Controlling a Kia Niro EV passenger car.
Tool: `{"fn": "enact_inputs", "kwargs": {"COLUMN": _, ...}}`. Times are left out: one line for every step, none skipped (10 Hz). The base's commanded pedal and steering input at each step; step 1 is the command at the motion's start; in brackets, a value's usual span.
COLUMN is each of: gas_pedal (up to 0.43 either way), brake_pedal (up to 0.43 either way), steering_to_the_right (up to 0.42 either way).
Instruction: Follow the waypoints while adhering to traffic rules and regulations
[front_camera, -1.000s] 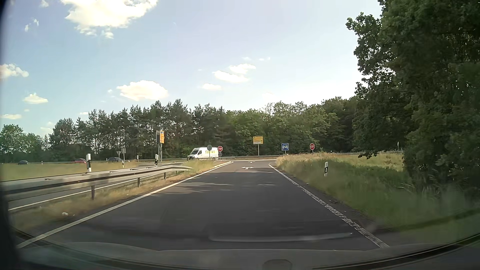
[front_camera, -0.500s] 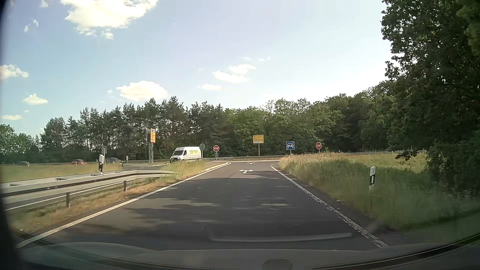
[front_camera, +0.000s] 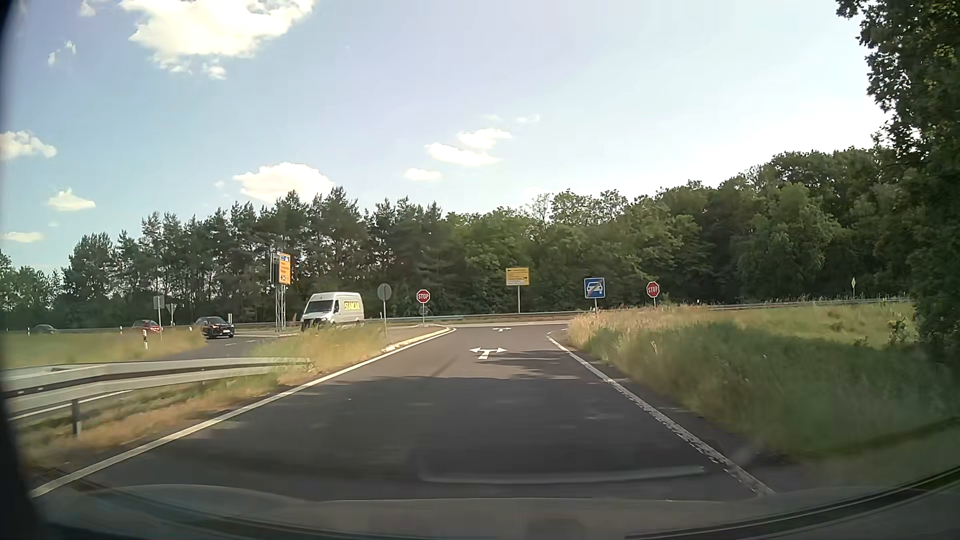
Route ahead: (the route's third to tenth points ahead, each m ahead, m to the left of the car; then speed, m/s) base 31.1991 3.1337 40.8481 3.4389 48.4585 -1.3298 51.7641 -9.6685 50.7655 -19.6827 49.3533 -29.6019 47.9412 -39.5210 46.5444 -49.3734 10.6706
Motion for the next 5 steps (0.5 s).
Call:
{"fn": "enact_inputs", "kwargs": {"gas_pedal": 0.000, "brake_pedal": 0.073, "steering_to_the_right": 0.000}}
{"fn": "enact_inputs", "kwargs": {"gas_pedal": 0.000, "brake_pedal": 0.116, "steering_to_the_right": 0.000}}
{"fn": "enact_inputs", "kwargs": {"gas_pedal": 0.000, "brake_pedal": 0.134, "steering_to_the_right": 0.000}}
{"fn": "enact_inputs", "kwargs": {"gas_pedal": 0.000, "brake_pedal": 0.146, "steering_to_the_right": 0.000}}
{"fn": "enact_inputs", "kwargs": {"gas_pedal": 0.000, "brake_pedal": 0.152, "steering_to_the_right": 0.000}}
